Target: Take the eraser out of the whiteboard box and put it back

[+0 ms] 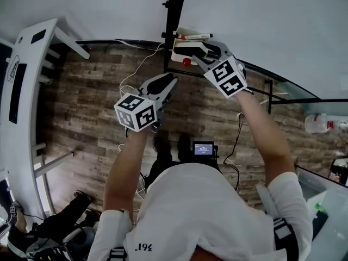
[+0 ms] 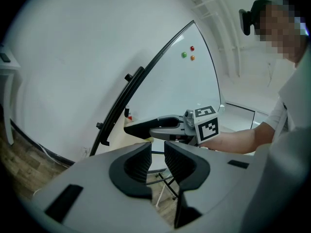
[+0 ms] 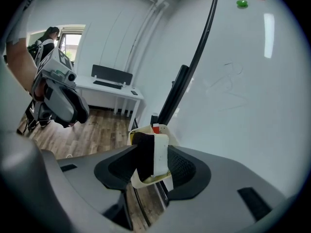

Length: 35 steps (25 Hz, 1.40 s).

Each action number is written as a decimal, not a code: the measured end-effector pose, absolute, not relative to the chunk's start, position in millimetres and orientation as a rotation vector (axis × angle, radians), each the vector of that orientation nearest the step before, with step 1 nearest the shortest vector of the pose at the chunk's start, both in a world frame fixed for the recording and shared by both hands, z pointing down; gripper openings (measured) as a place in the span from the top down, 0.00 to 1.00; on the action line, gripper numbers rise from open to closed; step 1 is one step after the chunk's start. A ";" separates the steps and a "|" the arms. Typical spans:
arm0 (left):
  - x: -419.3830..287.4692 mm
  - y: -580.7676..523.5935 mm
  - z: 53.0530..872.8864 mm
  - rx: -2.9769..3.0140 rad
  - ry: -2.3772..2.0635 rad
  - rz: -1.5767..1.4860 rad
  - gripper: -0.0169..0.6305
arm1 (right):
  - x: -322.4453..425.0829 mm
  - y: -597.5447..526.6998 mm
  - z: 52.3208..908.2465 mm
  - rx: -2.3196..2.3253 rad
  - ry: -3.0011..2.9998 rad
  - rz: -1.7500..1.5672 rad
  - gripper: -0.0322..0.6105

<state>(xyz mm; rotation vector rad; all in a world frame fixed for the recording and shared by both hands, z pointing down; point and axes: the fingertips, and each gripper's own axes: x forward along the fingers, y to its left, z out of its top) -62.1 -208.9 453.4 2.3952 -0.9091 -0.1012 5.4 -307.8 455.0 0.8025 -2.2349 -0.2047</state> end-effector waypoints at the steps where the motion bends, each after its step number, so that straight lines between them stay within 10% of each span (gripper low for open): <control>1: -62.2 -208.7 454.2 2.393 -0.909 -0.101 0.85 | 4.7 -308.7 456.7 0.800 -2.231 -0.205 0.63; 35: -68.1 -204.3 465.3 2.347 -0.916 -0.104 0.85 | 15.0 -319.3 475.6 0.860 -2.162 -0.205 0.60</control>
